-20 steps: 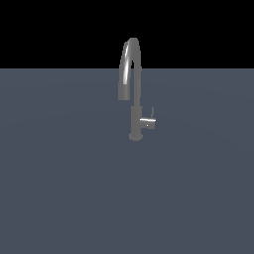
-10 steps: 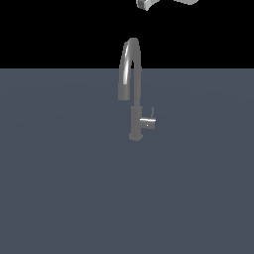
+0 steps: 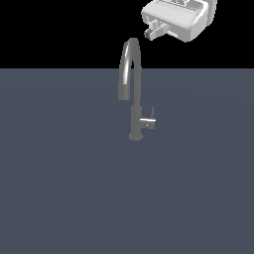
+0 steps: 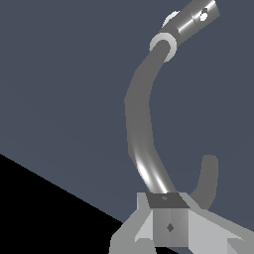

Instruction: Turn on the faucet by rotating a designated handle.

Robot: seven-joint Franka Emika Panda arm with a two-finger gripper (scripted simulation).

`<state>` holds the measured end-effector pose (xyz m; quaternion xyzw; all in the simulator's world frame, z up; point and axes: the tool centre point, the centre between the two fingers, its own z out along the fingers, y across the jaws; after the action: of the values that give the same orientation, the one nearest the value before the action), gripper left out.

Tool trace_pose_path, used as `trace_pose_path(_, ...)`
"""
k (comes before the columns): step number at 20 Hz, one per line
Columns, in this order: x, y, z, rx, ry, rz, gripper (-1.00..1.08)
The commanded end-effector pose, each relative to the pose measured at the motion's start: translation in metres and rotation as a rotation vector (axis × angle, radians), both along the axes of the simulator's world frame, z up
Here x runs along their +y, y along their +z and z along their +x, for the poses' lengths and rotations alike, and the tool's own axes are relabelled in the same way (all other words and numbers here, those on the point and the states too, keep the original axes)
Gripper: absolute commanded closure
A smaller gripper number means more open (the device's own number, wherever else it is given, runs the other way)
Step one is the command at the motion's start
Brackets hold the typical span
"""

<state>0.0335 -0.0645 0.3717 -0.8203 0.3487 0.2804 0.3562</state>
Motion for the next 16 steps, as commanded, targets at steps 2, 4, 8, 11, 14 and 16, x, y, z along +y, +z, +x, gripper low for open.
trace_pose_path(2,-0.01,-0.023,0.016,0.058,-0.071,0.073,1.08)
trace_pose_path(4,-0.016,-0.037,0.025,0.093,-0.114,0.117,1.08)
trace_pose_path(8,-0.027,-0.07,0.041,0.168,-0.207,0.21,1.08)
trace_pose_path(11,-0.035,-0.096,0.05,0.226,-0.278,0.281,1.08)
trace_pose_path(14,-0.04,-0.124,0.058,0.285,-0.351,0.352,1.08)
trace_pose_path(16,-0.043,-0.144,0.062,0.324,-0.399,0.399,1.08)
